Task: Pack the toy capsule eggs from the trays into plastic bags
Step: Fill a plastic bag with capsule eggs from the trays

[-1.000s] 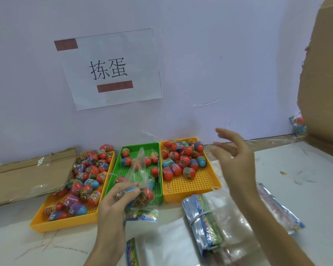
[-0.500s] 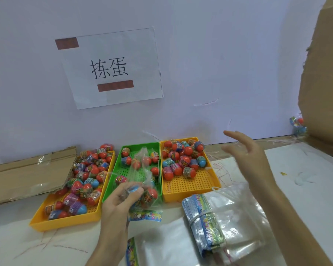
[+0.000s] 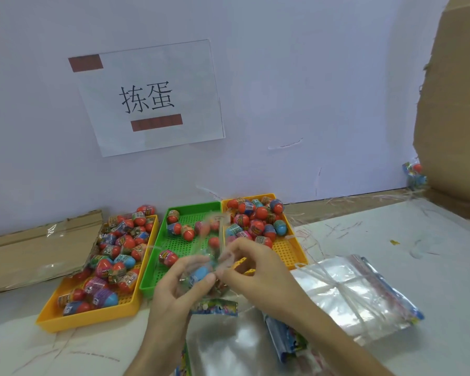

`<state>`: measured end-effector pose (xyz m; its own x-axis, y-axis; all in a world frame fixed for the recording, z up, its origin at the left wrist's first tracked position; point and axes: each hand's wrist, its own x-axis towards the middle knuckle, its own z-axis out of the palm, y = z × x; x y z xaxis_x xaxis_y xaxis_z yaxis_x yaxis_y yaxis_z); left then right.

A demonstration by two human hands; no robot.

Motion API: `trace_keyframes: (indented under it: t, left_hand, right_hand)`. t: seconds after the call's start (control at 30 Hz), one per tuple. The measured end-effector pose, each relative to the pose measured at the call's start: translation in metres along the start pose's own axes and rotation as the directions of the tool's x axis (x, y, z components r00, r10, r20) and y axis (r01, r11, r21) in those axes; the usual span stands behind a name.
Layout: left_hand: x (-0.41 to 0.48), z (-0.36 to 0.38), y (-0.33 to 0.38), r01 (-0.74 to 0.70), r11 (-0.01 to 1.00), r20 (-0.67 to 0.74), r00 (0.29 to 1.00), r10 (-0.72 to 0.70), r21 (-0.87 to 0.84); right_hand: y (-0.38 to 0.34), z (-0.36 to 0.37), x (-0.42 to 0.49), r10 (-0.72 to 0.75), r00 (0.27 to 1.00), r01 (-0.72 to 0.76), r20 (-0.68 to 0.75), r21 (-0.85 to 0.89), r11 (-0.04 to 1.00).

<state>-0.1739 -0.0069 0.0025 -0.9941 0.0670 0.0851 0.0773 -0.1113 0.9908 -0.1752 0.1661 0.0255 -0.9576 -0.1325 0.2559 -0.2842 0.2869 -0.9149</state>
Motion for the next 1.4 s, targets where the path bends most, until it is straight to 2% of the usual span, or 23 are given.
trace_keyframes:
  t: [0.1, 0.2, 0.4, 0.57, 0.8, 1.0, 1.1, 1.27, 1.4]
  left_hand:
    - [-0.001, 0.003, 0.002, 0.017, 0.999, 0.04, 0.999, -0.016, -0.032]
    - [-0.001, 0.004, 0.002, 0.043, 0.999, 0.007, 0.999, -0.043, -0.024]
    - [0.001, -0.002, 0.001, 0.018, 0.999, -0.043, 0.999, -0.017, 0.027]
    - [0.004, -0.007, 0.0, 0.007, 1.0, -0.058, 0.998, -0.007, -0.006]
    - [0.002, -0.001, -0.001, -0.01, 1.0, -0.027, 1.0, 0.01, -0.015]
    - [0.001, 0.002, 0.002, 0.026, 0.988, -0.022, 0.999, -0.029, -0.151]
    - [0.002, 0.001, 0.001, 0.039, 0.987, -0.022, 0.999, -0.043, -0.153]
    - [0.004, -0.004, -0.002, -0.013, 0.994, 0.029, 0.999, 0.016, -0.107]
    - [0.005, -0.011, -0.004, 0.0, 0.998, 0.05, 0.999, 0.003, -0.058]
  right_hand:
    - [-0.001, -0.002, 0.002, -0.03, 0.996, 0.032, -0.083, 0.012, 0.999]
    - [-0.002, -0.008, 0.003, -0.061, 0.989, 0.063, -0.132, 0.005, 0.998]
    - [-0.002, -0.004, 0.002, -0.049, 0.997, 0.054, -0.052, 0.096, 0.994]
    - [-0.004, -0.001, -0.002, -0.082, 0.996, 0.08, 0.044, 0.042, 0.996]
    - [-0.003, 0.002, -0.001, -0.113, 0.991, 0.112, -0.071, -0.016, 0.994]
    - [-0.005, 0.001, -0.002, -0.084, 0.989, 0.1, -0.119, 0.14, 0.985]
    - [-0.006, -0.001, -0.002, -0.069, 0.989, 0.095, -0.135, 0.202, 0.975]
    - [-0.003, 0.003, -0.002, -0.064, 0.991, 0.075, -0.122, 0.083, 0.994]
    - [-0.004, 0.004, -0.004, -0.06, 0.99, 0.072, -0.124, 0.092, 0.993]
